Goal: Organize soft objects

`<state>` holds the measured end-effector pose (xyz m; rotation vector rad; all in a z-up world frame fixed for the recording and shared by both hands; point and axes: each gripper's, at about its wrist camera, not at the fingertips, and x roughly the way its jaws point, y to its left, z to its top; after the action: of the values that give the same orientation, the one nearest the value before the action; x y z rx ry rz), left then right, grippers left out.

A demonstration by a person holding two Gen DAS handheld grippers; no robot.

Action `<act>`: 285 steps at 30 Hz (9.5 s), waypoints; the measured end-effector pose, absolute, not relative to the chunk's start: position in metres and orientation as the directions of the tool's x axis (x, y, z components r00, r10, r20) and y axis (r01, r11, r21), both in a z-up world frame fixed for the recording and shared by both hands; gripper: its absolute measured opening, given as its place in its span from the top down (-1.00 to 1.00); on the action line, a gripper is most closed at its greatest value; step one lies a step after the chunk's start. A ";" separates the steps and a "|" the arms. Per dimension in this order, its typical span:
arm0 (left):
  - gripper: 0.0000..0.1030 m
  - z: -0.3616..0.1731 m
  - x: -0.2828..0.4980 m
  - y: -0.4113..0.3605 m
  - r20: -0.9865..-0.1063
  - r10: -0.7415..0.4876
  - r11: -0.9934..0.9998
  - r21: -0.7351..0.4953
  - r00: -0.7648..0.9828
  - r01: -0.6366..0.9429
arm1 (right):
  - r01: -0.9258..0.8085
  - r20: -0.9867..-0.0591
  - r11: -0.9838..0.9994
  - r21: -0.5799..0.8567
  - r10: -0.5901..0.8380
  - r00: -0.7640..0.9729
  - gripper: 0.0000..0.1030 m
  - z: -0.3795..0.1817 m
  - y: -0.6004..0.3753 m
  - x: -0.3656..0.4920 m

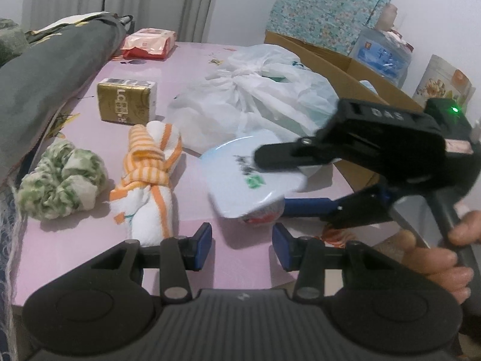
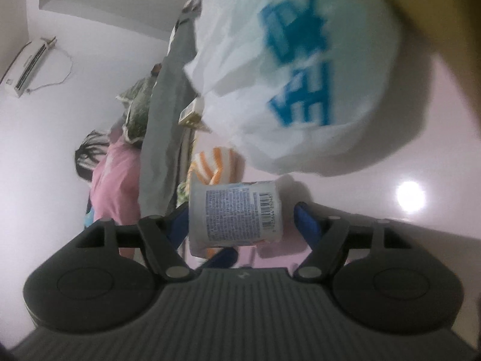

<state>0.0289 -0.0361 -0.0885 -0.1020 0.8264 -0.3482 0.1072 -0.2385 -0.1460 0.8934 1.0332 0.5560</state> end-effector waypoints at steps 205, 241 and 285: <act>-0.23 -0.023 0.030 0.020 -0.659 0.071 0.997 0.055 0.749 -0.046 | -0.486 -0.650 0.692 0.534 0.703 0.287 -0.25 0.044 -0.255 0.182; 0.59 -0.087 0.073 0.035 -0.678 0.119 0.988 0.156 0.726 -0.016 | -0.685 -0.843 0.688 0.240 0.497 0.204 0.33 -0.055 -0.024 0.277; 0.59 0.027 0.043 -0.047 -0.456 -0.077 0.991 0.065 0.887 0.120 | -0.382 -0.542 0.770 0.511 0.634 0.552 0.64 0.089 -0.334 0.176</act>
<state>0.0430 -0.0467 0.0267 0.0921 0.4696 -0.1027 0.1760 -0.3339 0.0891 0.3552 0.7778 0.6160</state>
